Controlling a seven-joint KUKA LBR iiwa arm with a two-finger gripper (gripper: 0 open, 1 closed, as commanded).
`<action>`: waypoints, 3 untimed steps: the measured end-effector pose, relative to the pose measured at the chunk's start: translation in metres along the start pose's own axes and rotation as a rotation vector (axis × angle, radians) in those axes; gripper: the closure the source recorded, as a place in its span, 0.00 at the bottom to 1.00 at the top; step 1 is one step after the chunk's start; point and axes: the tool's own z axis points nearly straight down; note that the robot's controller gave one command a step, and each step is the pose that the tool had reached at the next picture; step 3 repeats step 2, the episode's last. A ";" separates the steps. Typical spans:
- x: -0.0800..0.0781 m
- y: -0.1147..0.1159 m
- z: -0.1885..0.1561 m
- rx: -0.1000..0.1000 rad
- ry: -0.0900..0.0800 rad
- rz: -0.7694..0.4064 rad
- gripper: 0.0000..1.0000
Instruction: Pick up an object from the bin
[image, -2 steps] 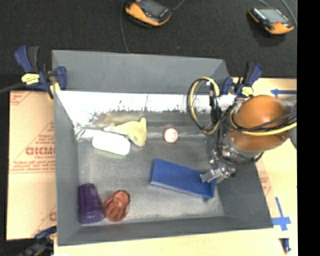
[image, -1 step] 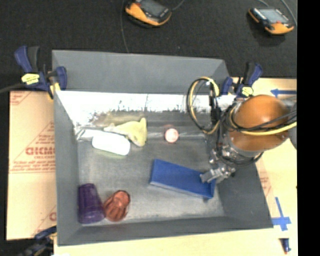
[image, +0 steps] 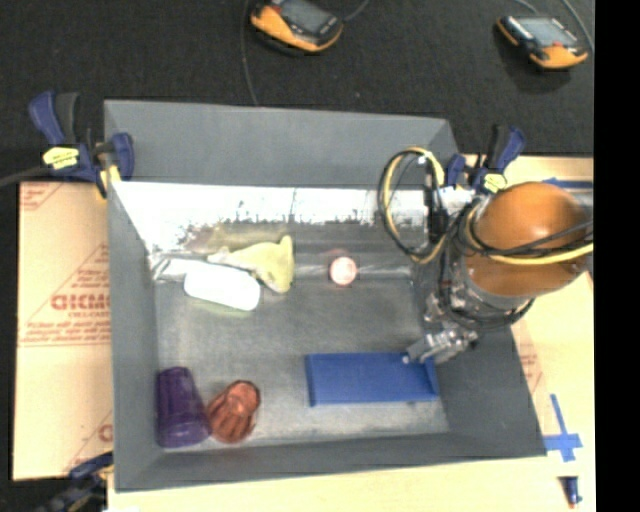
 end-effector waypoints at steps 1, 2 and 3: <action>-0.001 0.001 -0.050 -0.005 -0.003 0.001 1.00; -0.001 -0.001 -0.095 -0.003 -0.001 0.001 1.00; -0.001 -0.001 -0.095 -0.003 -0.001 0.001 1.00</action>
Offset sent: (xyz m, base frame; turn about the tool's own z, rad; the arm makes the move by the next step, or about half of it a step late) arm -0.0021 0.0001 0.0440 0.0012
